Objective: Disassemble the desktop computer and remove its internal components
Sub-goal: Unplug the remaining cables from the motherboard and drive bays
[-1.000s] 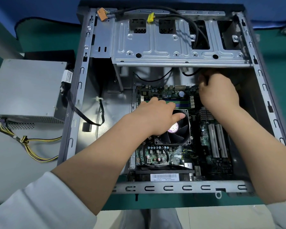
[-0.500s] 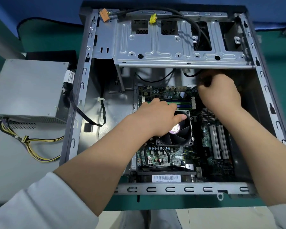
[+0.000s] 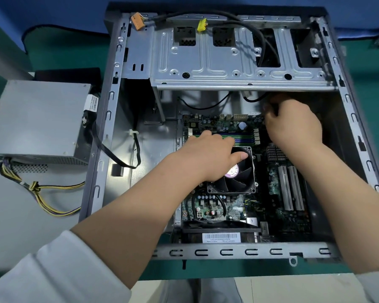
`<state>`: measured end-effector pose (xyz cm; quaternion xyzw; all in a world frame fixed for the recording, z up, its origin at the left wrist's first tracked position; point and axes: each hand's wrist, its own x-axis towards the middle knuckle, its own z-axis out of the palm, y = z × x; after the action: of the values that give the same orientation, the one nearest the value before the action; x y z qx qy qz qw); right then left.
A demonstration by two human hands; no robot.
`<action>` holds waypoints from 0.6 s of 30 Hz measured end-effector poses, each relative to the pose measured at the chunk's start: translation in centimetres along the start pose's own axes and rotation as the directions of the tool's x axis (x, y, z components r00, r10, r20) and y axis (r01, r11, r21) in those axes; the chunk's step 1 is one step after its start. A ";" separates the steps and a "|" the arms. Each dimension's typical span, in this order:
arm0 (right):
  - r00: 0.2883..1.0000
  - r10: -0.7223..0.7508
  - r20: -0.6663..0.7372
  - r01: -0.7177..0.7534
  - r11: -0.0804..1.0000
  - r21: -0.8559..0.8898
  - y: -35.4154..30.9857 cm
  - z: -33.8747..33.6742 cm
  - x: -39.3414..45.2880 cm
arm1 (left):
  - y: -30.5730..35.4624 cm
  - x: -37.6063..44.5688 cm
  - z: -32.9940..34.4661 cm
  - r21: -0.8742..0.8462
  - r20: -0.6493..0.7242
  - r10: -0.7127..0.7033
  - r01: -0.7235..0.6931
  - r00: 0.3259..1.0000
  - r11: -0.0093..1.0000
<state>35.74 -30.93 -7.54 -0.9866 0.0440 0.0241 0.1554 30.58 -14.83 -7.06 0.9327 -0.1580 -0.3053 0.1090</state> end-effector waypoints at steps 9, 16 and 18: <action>0.998 0.052 0.037 -0.055 0.995 0.079 -0.1 0.0 0.2 | 0.0 0.0 0.0 -0.009 0.004 -0.001 0.001 1.000 1.000; 0.993 0.101 0.053 -0.109 0.977 0.184 0.0 -0.2 0.4 | 0.0 0.1 0.1 -0.007 -0.003 0.002 -0.002 1.000 1.000; 0.996 0.083 0.045 -0.089 0.983 0.160 0.1 -0.2 0.4 | 0.0 0.1 0.1 -0.007 -0.004 0.002 -0.002 1.000 1.000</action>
<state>36.10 -31.08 -7.42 -0.9673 0.0853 0.0461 0.2345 30.57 -14.83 -7.19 0.9327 -0.1577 -0.3040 0.1130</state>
